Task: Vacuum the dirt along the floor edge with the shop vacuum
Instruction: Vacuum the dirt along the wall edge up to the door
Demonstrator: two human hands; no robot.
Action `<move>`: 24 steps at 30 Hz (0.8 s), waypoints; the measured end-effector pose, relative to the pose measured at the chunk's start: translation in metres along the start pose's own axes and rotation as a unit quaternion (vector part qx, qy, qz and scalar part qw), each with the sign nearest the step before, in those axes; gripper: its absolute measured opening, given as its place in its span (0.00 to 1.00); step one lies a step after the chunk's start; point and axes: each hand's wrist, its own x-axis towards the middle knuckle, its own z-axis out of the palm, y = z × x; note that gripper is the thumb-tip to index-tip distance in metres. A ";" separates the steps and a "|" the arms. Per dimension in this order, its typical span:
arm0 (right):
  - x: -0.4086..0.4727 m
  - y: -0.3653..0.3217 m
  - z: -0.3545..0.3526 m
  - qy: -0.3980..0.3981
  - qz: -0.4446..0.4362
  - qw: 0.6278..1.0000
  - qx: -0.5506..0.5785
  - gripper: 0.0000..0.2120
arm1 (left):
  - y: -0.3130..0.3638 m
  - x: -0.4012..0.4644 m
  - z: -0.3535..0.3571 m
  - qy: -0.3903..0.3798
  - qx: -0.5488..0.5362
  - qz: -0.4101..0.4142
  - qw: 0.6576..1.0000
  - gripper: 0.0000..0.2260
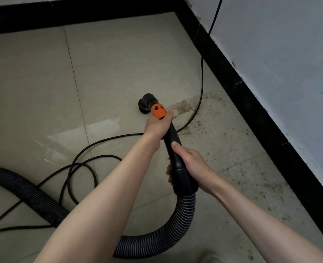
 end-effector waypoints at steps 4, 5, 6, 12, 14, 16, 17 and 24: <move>-0.008 0.002 -0.004 -0.011 0.007 1.000 -0.017 0.17 | -0.005 -0.009 0.001 0.013 0.018 0.001 1.000 0.12; -0.011 0.004 -0.005 -0.014 0.010 1.000 -0.016 0.18 | -0.007 -0.011 0.002 0.011 0.022 0.003 1.000 0.12; -0.014 0.005 -0.006 -0.018 0.015 1.000 -0.013 0.18 | -0.009 -0.013 0.003 0.009 0.026 0.004 1.000 0.11; -0.024 0.010 -0.015 -0.038 0.025 0.999 0.010 0.20 | -0.013 -0.023 0.004 0.008 0.045 0.015 0.999 0.14; -0.024 0.010 -0.014 -0.039 0.031 0.999 0.014 0.19 | -0.014 -0.023 0.003 0.003 0.045 0.011 0.999 0.14; -0.023 0.012 -0.012 -0.039 0.041 0.998 0.012 0.19 | -0.016 -0.023 0.002 -0.001 0.051 0.005 0.999 0.12; -0.022 0.014 -0.011 -0.040 0.045 0.998 0.014 0.19 | -0.017 -0.024 0.003 0.002 0.056 0.005 0.998 0.12; -0.014 0.009 -0.008 0.096 -0.088 0.988 0.084 0.12 | 0.000 -0.030 0.021 -0.027 0.108 0.135 0.985 0.19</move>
